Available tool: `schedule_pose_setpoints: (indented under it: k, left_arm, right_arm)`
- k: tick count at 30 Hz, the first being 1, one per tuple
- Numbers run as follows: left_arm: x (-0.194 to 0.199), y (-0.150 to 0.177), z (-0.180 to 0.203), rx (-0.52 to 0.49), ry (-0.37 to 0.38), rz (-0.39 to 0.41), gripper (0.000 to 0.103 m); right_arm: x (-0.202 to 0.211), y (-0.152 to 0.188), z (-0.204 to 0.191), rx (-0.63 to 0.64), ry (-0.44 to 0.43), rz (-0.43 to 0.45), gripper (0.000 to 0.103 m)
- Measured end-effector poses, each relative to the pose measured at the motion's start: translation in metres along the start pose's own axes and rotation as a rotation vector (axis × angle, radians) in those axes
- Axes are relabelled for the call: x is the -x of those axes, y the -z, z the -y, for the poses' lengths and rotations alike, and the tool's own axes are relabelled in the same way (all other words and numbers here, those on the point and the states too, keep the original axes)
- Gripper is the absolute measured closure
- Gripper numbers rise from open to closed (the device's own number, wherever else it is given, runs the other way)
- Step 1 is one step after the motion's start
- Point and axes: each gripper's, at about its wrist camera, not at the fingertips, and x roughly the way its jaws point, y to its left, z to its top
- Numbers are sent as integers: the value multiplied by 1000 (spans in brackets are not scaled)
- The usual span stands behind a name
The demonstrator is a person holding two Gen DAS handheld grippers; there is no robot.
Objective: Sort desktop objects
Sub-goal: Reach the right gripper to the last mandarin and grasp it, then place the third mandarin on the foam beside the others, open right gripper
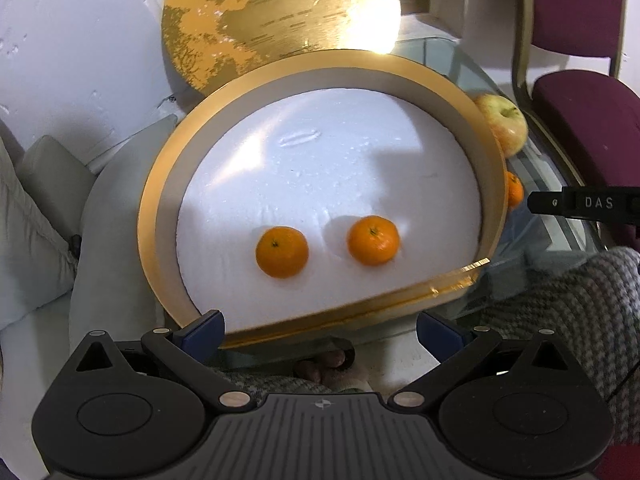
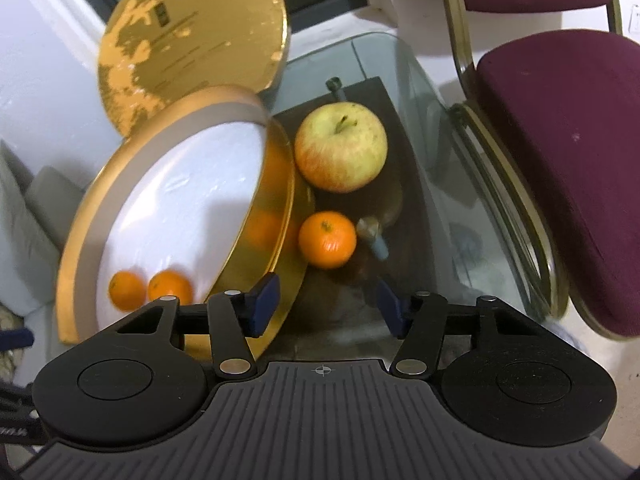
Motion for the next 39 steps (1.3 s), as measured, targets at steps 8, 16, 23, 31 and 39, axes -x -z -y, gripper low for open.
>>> schedule_pose_setpoints:
  k: [8,16,23,31,39]
  left_arm:
    - [-15,-13,-10,28,-4,-7,1]
    - [-24,-16,-13,37,17,-22,1]
    - [-25,-11,-15,54,17,-31,1]
    - [-11,1,-20,76,21,-12,1]
    - [-7,24,-22,92,65,-18,1]
  right_arm:
    - [-39,-22,12,-66,-29,-22,45]
    - [-64,-28,25,-113,-93,-50,48]
    - [-71,-28,42,-216,-179,-56,57]
    - [-63,-21,36,-225,-140,-50,60]
    - [-20,-10,29,-196,-67,-19,60]
